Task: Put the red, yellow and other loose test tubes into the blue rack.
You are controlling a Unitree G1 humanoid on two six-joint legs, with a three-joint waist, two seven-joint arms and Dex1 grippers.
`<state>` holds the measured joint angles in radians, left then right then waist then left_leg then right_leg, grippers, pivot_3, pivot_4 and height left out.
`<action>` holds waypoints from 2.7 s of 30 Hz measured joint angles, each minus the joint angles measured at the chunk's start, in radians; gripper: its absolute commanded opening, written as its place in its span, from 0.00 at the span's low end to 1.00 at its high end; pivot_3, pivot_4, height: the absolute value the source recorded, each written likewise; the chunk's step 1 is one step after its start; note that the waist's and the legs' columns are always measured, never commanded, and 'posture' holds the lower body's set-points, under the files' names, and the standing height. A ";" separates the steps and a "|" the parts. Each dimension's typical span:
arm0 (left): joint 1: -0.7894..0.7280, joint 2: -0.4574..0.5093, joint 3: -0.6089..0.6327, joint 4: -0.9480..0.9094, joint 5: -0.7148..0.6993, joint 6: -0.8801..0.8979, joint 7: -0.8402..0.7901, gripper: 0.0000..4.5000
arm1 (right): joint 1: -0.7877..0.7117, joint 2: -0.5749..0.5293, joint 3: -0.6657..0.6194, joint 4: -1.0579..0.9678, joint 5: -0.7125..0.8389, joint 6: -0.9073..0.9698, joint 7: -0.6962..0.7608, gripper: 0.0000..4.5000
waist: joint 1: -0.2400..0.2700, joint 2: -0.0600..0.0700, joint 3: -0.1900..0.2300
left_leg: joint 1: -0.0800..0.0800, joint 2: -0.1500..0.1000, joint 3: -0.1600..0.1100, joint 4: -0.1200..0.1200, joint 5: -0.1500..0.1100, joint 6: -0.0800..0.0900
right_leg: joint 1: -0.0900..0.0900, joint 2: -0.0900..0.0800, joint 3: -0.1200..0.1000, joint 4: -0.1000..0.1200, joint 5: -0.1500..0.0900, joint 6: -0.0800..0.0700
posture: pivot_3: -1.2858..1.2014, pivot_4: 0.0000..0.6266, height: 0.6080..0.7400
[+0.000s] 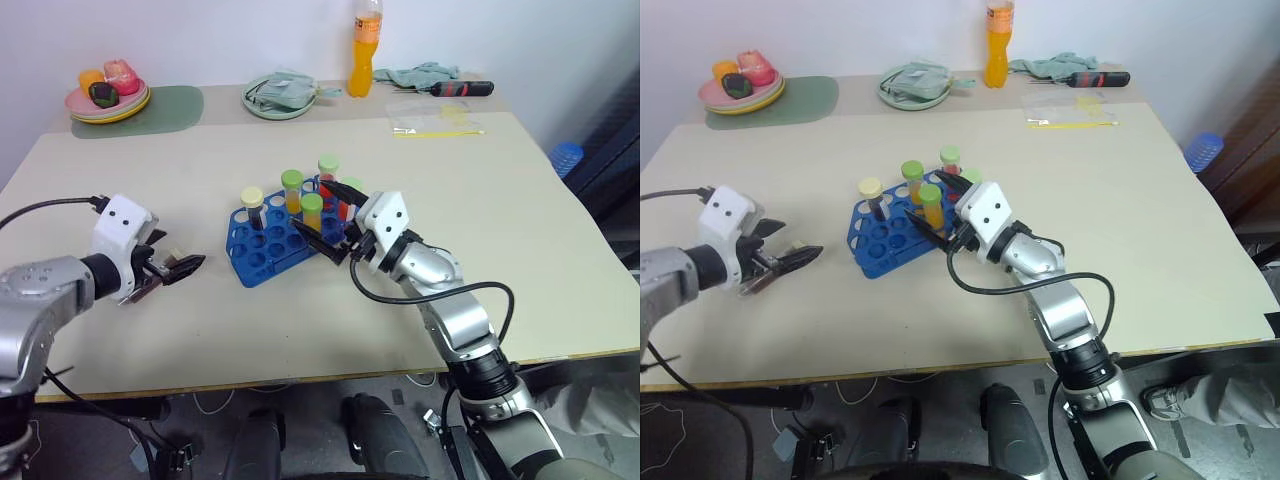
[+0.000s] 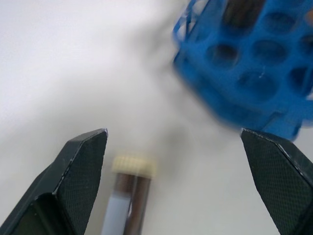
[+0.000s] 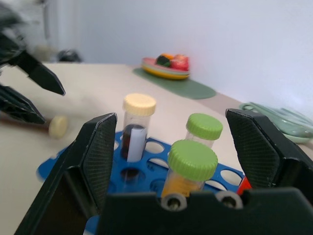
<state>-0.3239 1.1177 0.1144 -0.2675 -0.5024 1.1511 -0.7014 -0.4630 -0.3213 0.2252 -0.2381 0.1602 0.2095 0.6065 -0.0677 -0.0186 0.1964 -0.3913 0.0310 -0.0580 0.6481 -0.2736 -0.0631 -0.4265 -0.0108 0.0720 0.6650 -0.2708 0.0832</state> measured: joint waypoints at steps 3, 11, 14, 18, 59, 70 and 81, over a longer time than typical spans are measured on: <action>-0.123 0.086 -0.147 0.099 0.024 0.037 -0.104 1.00 | 0.007 -0.088 -0.002 -0.069 0.045 0.051 0.097 0.87 | 0.000 0.000 0.000 | 0.000 0.000 0.000 0.000 0.000 0.000 | 0.000 0.000 0.000 0.000 0.000 0.000 | 0.52 0.24 1.00; -0.370 0.079 -0.501 0.402 0.249 -0.122 -0.336 1.00 | 0.052 -0.159 0.029 -0.171 0.091 0.116 0.212 0.87 | 0.001 0.000 0.000 | -0.001 0.000 0.000 0.000 0.000 0.000 | -0.001 0.001 0.000 0.000 -0.001 -0.001 | 0.52 0.24 1.00; -0.419 0.030 -0.571 0.481 0.319 -0.161 -0.385 0.87 | 0.056 -0.157 0.032 -0.183 0.091 0.132 0.207 0.88 | 0.005 -0.001 0.000 | -0.001 0.000 0.000 0.001 0.000 0.000 | -0.001 0.001 0.000 0.000 -0.001 -0.001 | 0.52 0.24 1.00; -0.445 0.008 -0.601 0.528 0.382 -0.188 -0.438 0.45 | 0.061 -0.156 0.033 -0.201 0.091 0.147 0.194 0.88 | 0.007 -0.001 -0.001 | -0.001 0.000 0.000 0.001 0.000 0.000 | -0.001 0.001 0.000 0.000 -0.001 -0.001 | 0.52 0.24 1.00; 0.146 -0.940 -0.260 -0.121 0.478 -0.843 0.485 0.18 | 0.220 -0.151 -0.060 -0.031 0.029 0.085 0.067 0.88 | 0.051 -0.001 -0.002 | 0.002 -0.001 0.001 0.013 0.000 0.000 | 0.009 0.000 0.002 0.000 0.002 0.004 | 0.52 0.24 1.00; 0.113 -0.964 -0.259 -0.060 0.469 -0.868 0.445 0.18 | 0.253 -0.135 -0.045 -0.046 0.017 0.086 0.049 0.88 | 0.052 -0.001 -0.002 | 0.002 -0.001 0.001 0.013 0.000 0.000 | 0.009 0.000 0.002 -0.001 0.002 0.004 | 0.52 0.24 1.00; 0.134 -0.974 -0.248 0.027 0.445 -1.025 0.404 0.40 | 0.253 -0.128 -0.045 -0.059 0.014 0.089 0.046 0.88 | 0.054 -0.001 -0.002 | 0.002 -0.001 0.000 0.013 0.000 0.000 | 0.010 -0.001 0.001 -0.001 0.002 0.004 | 0.52 0.24 1.00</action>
<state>-0.1900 0.1435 -0.1333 -0.2400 -0.0574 0.1261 -0.2969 -0.2099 -0.4494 0.1799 -0.2975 0.1739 0.2984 0.6525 -0.0137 -0.0191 0.1943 -0.3893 0.0303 -0.0575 0.6608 -0.2740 -0.0626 -0.4166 -0.0113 0.0735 0.6638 -0.2690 0.0868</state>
